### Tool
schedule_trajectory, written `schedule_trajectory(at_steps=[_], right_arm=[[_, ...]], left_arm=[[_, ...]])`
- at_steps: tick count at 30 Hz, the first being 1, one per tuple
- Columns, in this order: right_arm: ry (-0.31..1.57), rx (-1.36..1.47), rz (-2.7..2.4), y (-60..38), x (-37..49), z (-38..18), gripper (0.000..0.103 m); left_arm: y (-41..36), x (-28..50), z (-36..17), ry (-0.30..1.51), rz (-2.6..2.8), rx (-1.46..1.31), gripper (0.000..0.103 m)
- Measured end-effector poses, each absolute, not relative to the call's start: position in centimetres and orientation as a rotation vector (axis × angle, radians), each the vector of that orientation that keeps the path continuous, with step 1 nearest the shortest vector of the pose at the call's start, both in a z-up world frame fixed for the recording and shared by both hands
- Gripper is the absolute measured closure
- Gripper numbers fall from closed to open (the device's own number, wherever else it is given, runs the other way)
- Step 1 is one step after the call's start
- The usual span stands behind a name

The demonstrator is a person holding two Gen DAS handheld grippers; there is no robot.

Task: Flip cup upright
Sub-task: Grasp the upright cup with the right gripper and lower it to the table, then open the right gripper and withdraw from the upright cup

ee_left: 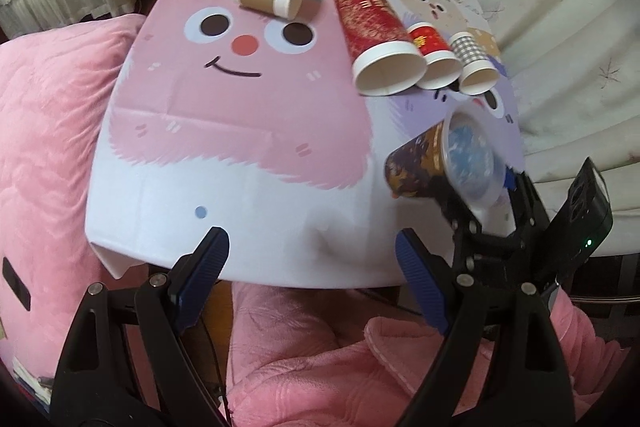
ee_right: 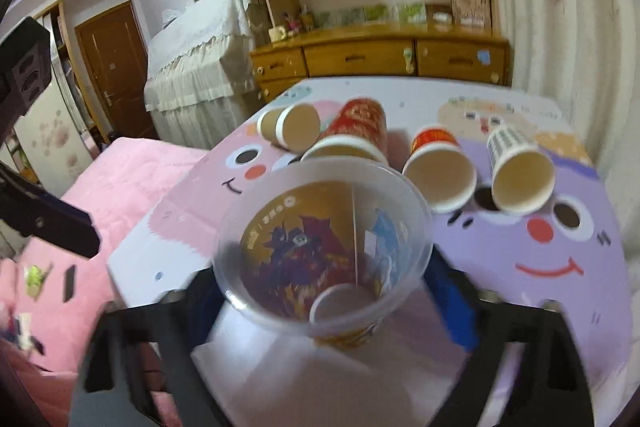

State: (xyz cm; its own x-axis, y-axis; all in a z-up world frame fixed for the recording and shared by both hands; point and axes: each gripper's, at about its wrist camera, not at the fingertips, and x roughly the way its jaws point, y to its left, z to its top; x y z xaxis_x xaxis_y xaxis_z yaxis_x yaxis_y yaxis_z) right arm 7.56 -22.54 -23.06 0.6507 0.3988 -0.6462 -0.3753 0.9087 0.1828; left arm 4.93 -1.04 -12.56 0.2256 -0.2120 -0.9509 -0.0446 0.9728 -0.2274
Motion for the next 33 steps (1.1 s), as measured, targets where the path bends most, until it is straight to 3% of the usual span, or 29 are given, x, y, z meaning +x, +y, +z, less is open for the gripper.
schedule_trajectory(at_steps=[7, 16, 28, 33], right_arm=[[0.858, 0.013, 0.456, -24.0, 6.9, -21.2, 0.003], [0.948, 0.006, 0.41, -26.4, 4.9, -14.0, 0.001], [1.305, 0.139, 0.161, -28.8, 3.9, -7.0, 0.0], [1.24, 0.104, 0.11, -28.3, 1.9, -6.5, 0.0]], left_arm=[[-1.1, 5.9, -11.9, 1.344, -0.128, -0.245, 0.019], [-0.4, 5.5, -8.4, 1.252, -0.115, -0.195, 0.019], [-5.6, 3.6, -2.6, 1.079, -0.103, -0.138, 0.019], [-8.5, 2.5, -1.6, 0.986, -0.068, -0.083, 0.019]])
